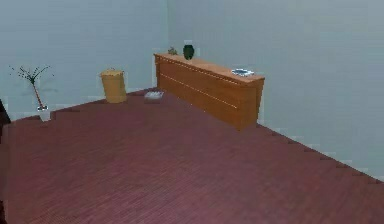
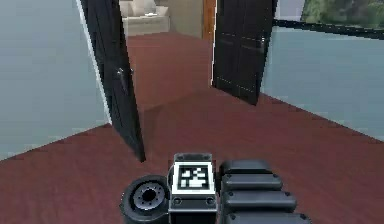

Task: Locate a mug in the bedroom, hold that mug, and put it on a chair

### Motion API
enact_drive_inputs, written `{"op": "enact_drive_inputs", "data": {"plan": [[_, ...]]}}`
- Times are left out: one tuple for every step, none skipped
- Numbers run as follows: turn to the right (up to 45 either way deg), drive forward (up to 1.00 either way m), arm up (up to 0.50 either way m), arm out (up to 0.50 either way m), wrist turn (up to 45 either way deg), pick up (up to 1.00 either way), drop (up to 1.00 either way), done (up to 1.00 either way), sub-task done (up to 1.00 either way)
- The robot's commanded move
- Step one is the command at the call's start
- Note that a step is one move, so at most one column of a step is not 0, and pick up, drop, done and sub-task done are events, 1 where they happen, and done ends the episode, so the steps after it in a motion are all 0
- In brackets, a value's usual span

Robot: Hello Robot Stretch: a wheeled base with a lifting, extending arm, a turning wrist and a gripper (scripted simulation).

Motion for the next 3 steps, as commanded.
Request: {"op": "enact_drive_inputs", "data": {"plan": [[45.0, 0.0, 0.0, 0.0, 0.0, 0.0, 0.0, 0.0, 0.0], [36.0, 0.0, 0.0, 0.0, 0.0, 0.0, 0.0, 0.0, 0.0], [0.0, 0.65, 0.0, 0.0, 0.0, 0.0, 0.0, 0.0, 0.0]]}}
